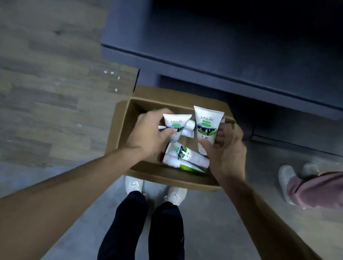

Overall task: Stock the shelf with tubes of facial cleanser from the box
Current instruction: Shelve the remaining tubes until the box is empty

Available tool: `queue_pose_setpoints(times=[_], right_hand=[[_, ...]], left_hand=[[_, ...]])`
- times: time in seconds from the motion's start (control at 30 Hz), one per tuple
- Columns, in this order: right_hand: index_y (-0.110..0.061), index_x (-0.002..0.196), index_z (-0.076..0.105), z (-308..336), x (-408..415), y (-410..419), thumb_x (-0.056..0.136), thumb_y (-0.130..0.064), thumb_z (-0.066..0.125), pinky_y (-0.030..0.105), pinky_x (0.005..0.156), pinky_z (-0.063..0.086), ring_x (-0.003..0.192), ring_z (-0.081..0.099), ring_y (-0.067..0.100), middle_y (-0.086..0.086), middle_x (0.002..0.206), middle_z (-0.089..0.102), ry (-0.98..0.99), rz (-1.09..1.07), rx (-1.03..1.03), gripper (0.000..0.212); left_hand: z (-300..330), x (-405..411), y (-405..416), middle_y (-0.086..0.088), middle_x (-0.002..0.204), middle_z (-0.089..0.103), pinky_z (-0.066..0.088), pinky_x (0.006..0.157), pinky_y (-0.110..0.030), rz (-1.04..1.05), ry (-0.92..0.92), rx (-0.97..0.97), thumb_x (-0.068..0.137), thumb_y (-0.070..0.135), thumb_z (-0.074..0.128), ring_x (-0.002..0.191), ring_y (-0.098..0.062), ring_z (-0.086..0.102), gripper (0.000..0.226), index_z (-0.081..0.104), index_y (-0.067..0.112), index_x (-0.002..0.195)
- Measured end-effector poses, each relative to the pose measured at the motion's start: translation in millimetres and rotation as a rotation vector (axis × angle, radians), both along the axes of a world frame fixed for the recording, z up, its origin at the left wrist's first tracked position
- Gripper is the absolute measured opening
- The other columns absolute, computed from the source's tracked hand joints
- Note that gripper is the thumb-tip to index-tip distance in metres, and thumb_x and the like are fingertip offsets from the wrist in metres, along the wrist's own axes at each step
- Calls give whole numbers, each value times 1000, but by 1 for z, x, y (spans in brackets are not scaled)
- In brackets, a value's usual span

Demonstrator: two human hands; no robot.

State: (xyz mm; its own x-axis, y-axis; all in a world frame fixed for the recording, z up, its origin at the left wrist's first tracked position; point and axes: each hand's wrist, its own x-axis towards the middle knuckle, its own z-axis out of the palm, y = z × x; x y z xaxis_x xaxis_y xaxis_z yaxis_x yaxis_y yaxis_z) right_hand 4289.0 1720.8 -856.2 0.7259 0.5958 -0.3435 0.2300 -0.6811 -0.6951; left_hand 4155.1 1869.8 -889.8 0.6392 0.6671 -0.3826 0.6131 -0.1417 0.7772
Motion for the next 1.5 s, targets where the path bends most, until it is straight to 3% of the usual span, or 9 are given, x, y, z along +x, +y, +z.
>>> queue_pose_setpoints(times=[0.17, 0.3, 0.4, 0.5, 0.67, 0.9, 1.07, 1.23, 1.5], right_hand=[[-22, 91, 61, 78, 3, 14, 76, -25, 83, 15, 72, 52, 77, 61, -11, -22, 83, 66, 4, -40, 63, 26], [-23, 95, 62, 135, 4, 21, 77, -22, 82, 26, 79, 57, 79, 64, -5, -19, 86, 68, 10, -44, 144, 26], [-21, 100, 63, 180, 6, 33, 79, -24, 81, 33, 82, 58, 83, 67, 3, -12, 93, 71, -6, -8, 177, 27], [-18, 102, 62, 230, 6, 46, 81, -24, 80, 33, 80, 59, 83, 68, 2, -8, 96, 72, -48, 45, 241, 28], [-20, 109, 62, 306, 12, 71, 80, -26, 79, 35, 81, 59, 86, 67, 5, -8, 98, 71, -180, 122, 305, 34], [-21, 109, 62, 396, 12, 97, 81, -21, 77, 26, 83, 54, 88, 63, 0, -10, 97, 69, -305, 154, 450, 31], [-19, 105, 61, 423, 16, 103, 80, -25, 78, 39, 83, 54, 87, 64, 15, -6, 95, 69, -383, 80, 443, 31], [-17, 103, 60, 429, 16, 107, 80, -24, 78, 41, 82, 54, 86, 64, 17, -4, 94, 69, -405, 22, 452, 30], [-17, 108, 57, 404, 15, 113, 84, -24, 74, 41, 86, 53, 94, 63, 17, -3, 102, 68, -394, -54, 380, 30]], left_hand=[[87, -2, 5, 7, 98, 74, 53, 85, -29, -54, -9, 94, 81, 18, 75, 88, -10, 66, 25, 67, 20, 105], [151, 1, 19, 5, 97, 74, 57, 83, -39, 2, -91, 81, 80, 22, 76, 89, -13, 69, 28, 63, 23, 104], [202, -1, 27, 2, 91, 74, 58, 81, -42, 42, -175, 54, 80, 10, 75, 82, -11, 71, 22, 63, 19, 97], [252, -3, 36, 1, 88, 74, 57, 82, -36, 15, -199, 134, 79, 10, 77, 80, -13, 70, 21, 66, 17, 96], [338, -2, 57, 7, 90, 71, 40, 68, -2, -60, -229, 303, 81, 13, 75, 82, -6, 63, 20, 66, 18, 97], [429, 5, 88, 3, 80, 71, 42, 67, -16, -108, -307, 466, 78, 13, 76, 75, -11, 67, 16, 62, 10, 85], [462, 5, 105, 4, 80, 70, 39, 63, 0, -120, -336, 536, 77, 11, 76, 73, -7, 64, 15, 63, 14, 85], [472, 4, 115, 5, 81, 71, 38, 63, 1, -142, -344, 560, 77, 13, 77, 76, -8, 65, 17, 64, 18, 87], [456, 20, 123, 1, 86, 72, 50, 76, -25, -162, -273, 526, 78, 14, 76, 84, -16, 67, 17, 62, 21, 87]])
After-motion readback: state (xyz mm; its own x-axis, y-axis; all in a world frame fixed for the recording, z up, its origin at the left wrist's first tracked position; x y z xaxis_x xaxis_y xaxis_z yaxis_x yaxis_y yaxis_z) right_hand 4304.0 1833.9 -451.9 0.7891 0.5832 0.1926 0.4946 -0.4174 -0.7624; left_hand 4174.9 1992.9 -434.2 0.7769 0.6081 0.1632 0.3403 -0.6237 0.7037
